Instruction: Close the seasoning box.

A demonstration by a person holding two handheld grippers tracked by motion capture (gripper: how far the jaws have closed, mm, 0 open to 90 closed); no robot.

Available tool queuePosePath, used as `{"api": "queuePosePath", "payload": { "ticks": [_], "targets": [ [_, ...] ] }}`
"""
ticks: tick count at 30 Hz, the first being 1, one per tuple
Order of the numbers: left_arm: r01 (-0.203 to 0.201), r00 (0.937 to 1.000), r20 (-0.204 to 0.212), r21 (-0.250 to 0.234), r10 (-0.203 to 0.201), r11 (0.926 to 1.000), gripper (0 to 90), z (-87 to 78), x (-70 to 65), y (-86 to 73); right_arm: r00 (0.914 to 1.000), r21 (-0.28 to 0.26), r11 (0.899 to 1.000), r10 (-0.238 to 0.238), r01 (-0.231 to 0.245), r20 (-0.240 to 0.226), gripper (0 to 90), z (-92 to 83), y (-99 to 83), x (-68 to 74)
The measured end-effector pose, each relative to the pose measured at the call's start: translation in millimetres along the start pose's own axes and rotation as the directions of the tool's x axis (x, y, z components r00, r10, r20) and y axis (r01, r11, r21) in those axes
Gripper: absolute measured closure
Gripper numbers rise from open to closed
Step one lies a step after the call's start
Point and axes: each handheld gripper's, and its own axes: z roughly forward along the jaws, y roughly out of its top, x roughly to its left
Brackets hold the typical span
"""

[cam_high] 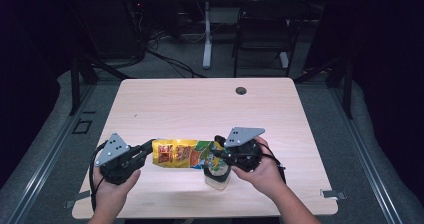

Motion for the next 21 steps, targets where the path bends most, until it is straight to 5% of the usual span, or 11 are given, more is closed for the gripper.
{"api": "queuePosePath", "payload": {
  "ticks": [21],
  "targets": [
    [0.000,1.0000,0.007,-0.003,0.000,1.0000,86.8,2.6,-0.1,1.8,0.9999,-0.022,1.000,0.016,-0.016,-0.006,89.0,0.9,-8.6,-1.6]
  ]
}}
